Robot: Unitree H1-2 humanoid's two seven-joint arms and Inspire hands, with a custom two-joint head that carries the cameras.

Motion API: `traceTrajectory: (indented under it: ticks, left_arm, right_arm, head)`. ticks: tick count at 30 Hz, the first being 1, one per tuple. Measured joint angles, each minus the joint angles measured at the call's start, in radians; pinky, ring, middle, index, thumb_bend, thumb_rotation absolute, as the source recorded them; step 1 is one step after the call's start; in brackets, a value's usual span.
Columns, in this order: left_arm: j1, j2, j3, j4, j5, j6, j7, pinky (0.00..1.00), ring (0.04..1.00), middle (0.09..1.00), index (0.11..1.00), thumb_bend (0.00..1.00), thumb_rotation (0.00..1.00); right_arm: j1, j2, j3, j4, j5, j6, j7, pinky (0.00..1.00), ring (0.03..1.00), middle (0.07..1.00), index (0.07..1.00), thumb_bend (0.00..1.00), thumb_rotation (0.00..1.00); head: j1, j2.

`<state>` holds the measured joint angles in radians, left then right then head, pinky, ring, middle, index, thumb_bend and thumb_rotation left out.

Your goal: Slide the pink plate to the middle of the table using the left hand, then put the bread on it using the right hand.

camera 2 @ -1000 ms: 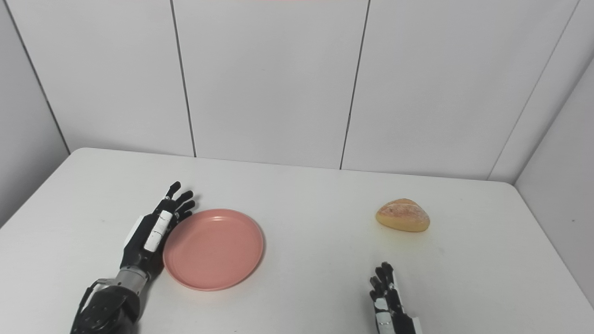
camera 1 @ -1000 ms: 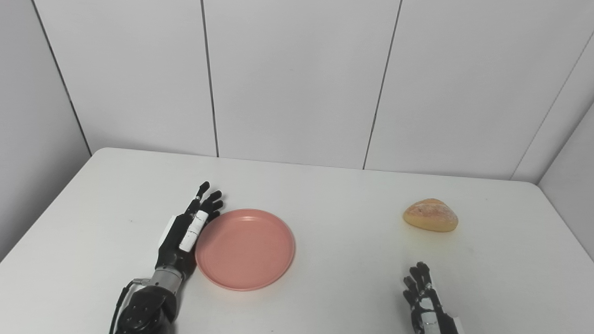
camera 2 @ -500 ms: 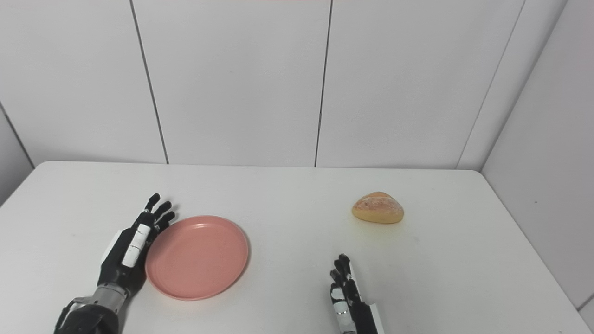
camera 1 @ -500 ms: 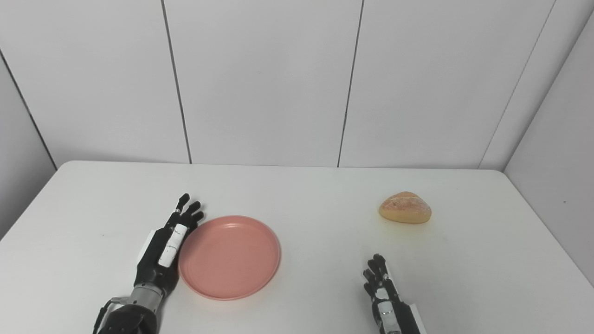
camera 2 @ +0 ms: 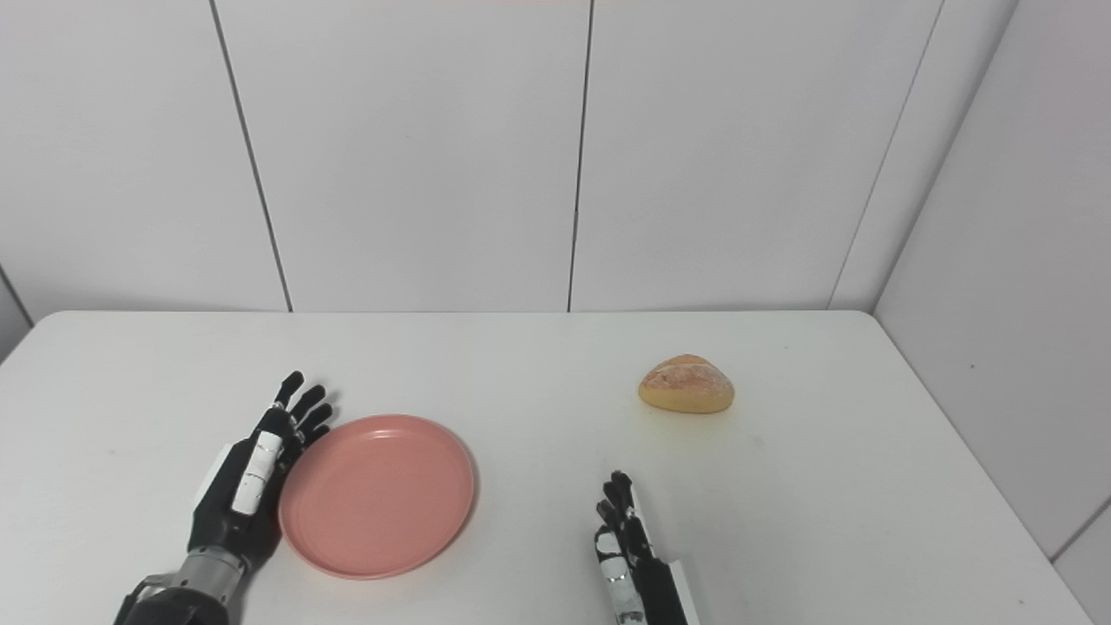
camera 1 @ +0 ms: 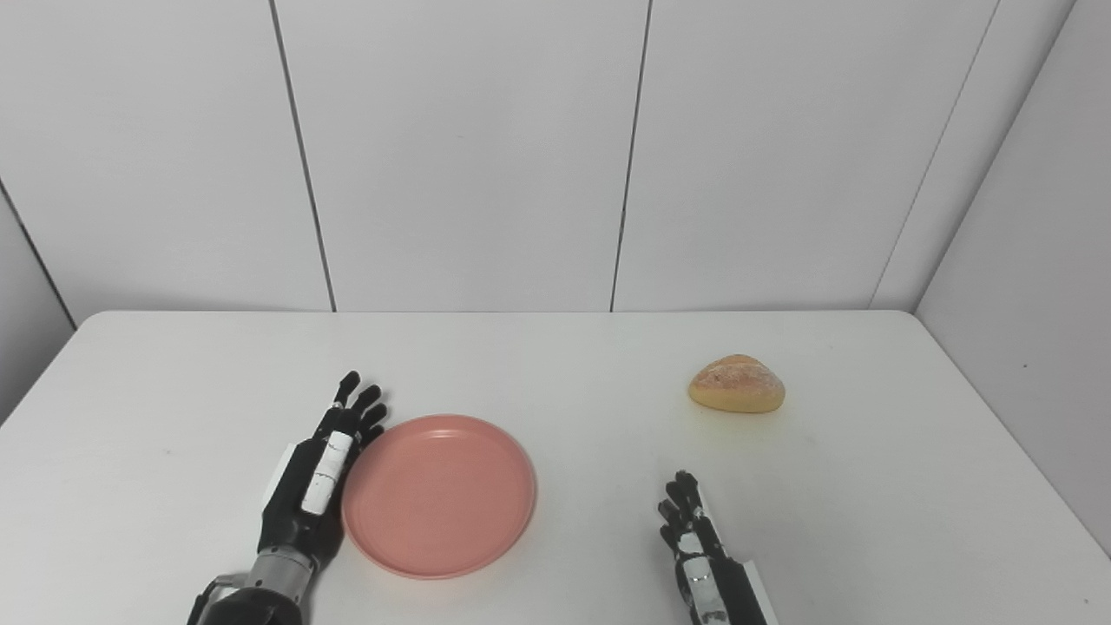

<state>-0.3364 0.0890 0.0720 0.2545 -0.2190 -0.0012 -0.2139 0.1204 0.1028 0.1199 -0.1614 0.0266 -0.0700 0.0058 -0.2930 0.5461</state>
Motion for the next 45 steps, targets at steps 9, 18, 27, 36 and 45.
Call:
traceTrajectory:
  ticks: [9,18,27,36,45]
  left_arm:
    - [0.021,-0.024,-0.009,-0.036,0.002,0.03,0.008,0.95,0.926,0.955,0.982,0.99,0.76]
    - [0.022,-0.022,-0.003,-0.037,0.001,0.035,0.009,0.93,0.912,0.951,0.978,1.0,0.77]
    - [0.02,-0.018,0.004,-0.031,0.001,0.033,0.009,0.93,0.906,0.949,0.972,0.98,0.77]
    - [0.002,-0.002,0.008,-0.002,-0.001,0.025,0.0,0.92,0.908,0.948,0.988,0.95,0.77]
    - [0.003,0.001,-0.003,-0.006,0.001,0.027,0.0,0.91,0.906,0.951,0.994,0.93,0.78]
  right_arm:
    - [0.008,-0.009,0.002,-0.026,0.007,0.03,0.005,0.98,0.973,0.985,1.0,0.8,0.89]
    - [0.021,-0.021,-0.002,-0.048,0.011,0.037,0.005,0.95,0.958,0.982,1.0,0.81,0.92]
    - [-0.007,-0.09,0.001,-0.176,-0.192,0.037,0.003,0.92,0.935,0.924,0.993,0.76,0.91]
    - [-0.183,-0.244,-0.006,-0.281,-0.356,0.144,0.109,0.88,0.911,0.92,0.884,0.8,0.87]
    - [-0.321,-0.414,-0.007,-0.338,-0.54,0.251,0.252,0.8,0.902,0.915,0.84,0.84,0.75]
  head:
    - [0.008,0.012]
    - [0.018,0.012]
    - [0.014,0.0]
    - [-0.005,-0.009]
    - [0.012,-0.015]
